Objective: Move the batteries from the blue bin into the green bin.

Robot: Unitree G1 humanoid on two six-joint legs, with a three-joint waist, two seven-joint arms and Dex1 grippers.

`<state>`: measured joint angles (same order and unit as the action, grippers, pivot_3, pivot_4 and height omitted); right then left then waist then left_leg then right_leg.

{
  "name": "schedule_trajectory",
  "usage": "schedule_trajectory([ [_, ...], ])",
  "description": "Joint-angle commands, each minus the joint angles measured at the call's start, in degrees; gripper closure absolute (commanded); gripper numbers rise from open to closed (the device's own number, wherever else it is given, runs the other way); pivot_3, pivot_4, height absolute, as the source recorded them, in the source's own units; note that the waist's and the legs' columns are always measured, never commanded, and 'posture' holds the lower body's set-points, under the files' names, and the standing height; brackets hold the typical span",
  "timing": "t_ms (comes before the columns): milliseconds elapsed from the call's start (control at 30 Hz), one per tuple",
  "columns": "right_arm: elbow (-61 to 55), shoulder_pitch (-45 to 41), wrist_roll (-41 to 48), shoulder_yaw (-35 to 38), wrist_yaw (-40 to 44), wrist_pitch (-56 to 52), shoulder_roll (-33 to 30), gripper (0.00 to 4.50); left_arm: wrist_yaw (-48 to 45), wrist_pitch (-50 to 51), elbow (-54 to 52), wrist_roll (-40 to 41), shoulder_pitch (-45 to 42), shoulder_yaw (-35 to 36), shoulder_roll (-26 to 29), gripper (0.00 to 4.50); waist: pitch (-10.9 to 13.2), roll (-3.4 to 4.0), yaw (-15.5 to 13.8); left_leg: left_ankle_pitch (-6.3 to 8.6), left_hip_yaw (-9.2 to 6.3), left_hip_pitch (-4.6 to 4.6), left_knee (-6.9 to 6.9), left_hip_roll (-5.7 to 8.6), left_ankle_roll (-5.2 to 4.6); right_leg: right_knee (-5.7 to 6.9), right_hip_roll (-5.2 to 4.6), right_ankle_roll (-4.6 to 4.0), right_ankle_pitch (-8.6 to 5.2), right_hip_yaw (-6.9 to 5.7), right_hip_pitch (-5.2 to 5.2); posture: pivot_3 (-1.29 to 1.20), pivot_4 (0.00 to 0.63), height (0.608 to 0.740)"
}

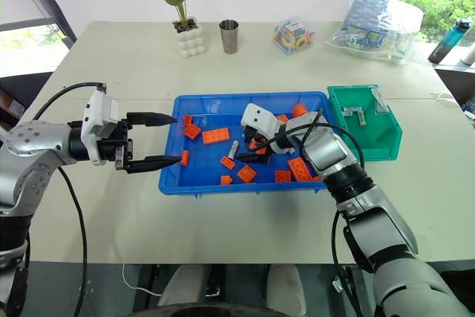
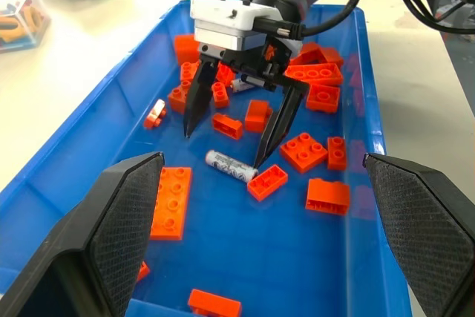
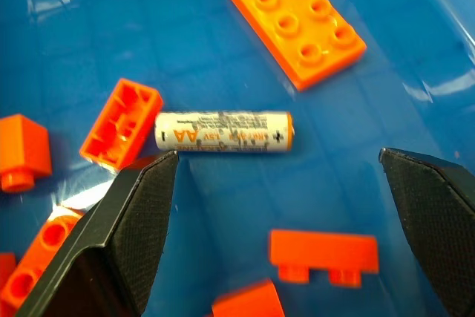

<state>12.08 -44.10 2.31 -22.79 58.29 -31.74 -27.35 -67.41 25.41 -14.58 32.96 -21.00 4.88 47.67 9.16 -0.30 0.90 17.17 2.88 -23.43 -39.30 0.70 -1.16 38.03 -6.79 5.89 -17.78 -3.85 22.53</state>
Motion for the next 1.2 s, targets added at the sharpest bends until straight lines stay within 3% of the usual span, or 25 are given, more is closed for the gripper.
schedule_trajectory([
  [33, -2.94, -0.50, 0.26, 0.84, 0.14, -0.08, 0.41, 0.04, -0.21, -0.65, -0.47, 0.05, -0.98, 0.95, 0.64, 0.00, 0.00, 0.00, -0.05, 0.00, 0.00, 0.00, 0.00, 0.00, 0.00, 0.00, 0.00, 0.00, 0.00, 0.00, 0.00, 0.00, 0.150, 0.711],
  [467, -10.32, 3.55, 1.10, 0.84, 0.63, -3.72, -1.19, 0.04, -0.16, -1.17, 0.25, -0.35, -1.90, 0.35, 0.04, 0.00, 0.00, 0.00, -0.06, 0.00, 0.00, 0.00, 0.00, 0.00, 0.00, 0.00, 0.00, 0.00, 0.00, 0.00, 0.00, 0.00, 0.150, 0.711],
  [967, -4.52, 3.03, 0.53, 0.88, -1.43, -2.07, 1.47, 0.04, -0.49, -1.29, 0.21, -0.68, -2.07, 0.09, -0.31, 0.00, 0.00, 0.00, -0.06, 0.00, 0.00, 0.00, 0.00, 0.01, 0.00, 0.00, 0.01, 0.00, 0.00, -0.01, -0.01, 0.00, 0.150, 0.711],
  [1067, -4.98, 3.25, 0.83, 1.04, -1.51, -2.23, 1.70, 0.87, -0.46, -1.22, 0.21, -0.66, -2.12, 0.06, -0.25, 0.00, 0.00, 0.00, -0.02, 0.00, 0.00, 0.00, 0.00, 0.00, 0.00, 0.00, 0.01, 0.00, 0.00, -0.01, -0.01, 0.00, 0.150, 0.711],
  [1167, -5.73, 3.23, 1.05, 1.17, -1.51, -2.70, 1.72, 2.18, -0.58, -1.08, 0.36, -0.62, -2.34, 0.04, -0.19, 0.00, 0.00, 0.00, -0.06, 0.00, 0.00, 0.00, 0.00, 0.00, 0.00, 0.00, 0.01, 0.00, 0.00, -0.01, -0.01, 0.00, 0.150, 0.711],
  [1200, -5.81, 3.15, 1.08, 1.18, -1.53, -2.76, 1.75, 2.28, -0.66, -1.11, 0.53, -0.66, -2.47, -0.01, -0.20, 0.00, 0.00, 0.00, -0.06, 0.00, 0.00, 0.00, 0.00, 0.00, 0.00, 0.00, 0.01, 0.00, 0.00, -0.01, -0.01, 0.00, 0.150, 0.711],
])
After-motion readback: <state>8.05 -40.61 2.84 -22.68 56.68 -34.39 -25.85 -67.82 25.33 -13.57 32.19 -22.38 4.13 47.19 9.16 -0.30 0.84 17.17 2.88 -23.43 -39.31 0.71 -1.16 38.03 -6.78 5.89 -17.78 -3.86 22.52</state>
